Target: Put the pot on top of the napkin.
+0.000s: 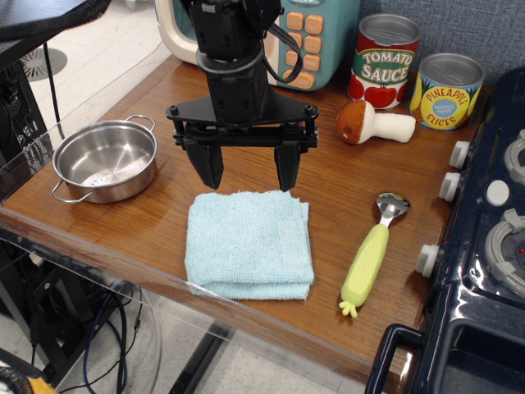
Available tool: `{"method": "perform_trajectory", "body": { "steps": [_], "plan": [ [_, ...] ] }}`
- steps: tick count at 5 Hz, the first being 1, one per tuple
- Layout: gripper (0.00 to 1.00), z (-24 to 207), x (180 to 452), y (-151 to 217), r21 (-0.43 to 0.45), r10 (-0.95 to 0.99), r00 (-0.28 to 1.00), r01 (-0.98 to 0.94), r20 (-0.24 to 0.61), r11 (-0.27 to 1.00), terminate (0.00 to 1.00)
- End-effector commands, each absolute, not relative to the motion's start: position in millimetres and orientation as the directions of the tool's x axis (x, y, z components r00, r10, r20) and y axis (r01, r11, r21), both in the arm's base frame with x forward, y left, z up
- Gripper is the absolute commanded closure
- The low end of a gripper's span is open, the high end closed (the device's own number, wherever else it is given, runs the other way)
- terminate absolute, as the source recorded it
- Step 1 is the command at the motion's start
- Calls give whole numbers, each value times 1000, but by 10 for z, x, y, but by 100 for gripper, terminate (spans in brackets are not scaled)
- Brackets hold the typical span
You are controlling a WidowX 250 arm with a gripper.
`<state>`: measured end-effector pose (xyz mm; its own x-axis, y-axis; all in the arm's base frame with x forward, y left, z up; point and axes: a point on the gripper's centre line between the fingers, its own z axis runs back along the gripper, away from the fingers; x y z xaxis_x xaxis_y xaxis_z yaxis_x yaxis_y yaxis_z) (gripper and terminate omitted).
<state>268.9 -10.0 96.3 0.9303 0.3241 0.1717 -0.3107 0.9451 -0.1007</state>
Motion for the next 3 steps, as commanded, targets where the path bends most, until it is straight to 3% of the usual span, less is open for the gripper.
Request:
{"method": "perform_trajectory", "body": {
  "steps": [1, 2, 3],
  "plan": [
    [0, 963, 2689, -100, -101, 324, 930, -311, 172, 945, 0],
    [0, 1050, 2763, 99, -109, 343, 927, -329, 149, 938, 0],
    [0, 1194, 2820, 289, -79, 361, 907, -353, 217, 932, 0]
  ]
}}
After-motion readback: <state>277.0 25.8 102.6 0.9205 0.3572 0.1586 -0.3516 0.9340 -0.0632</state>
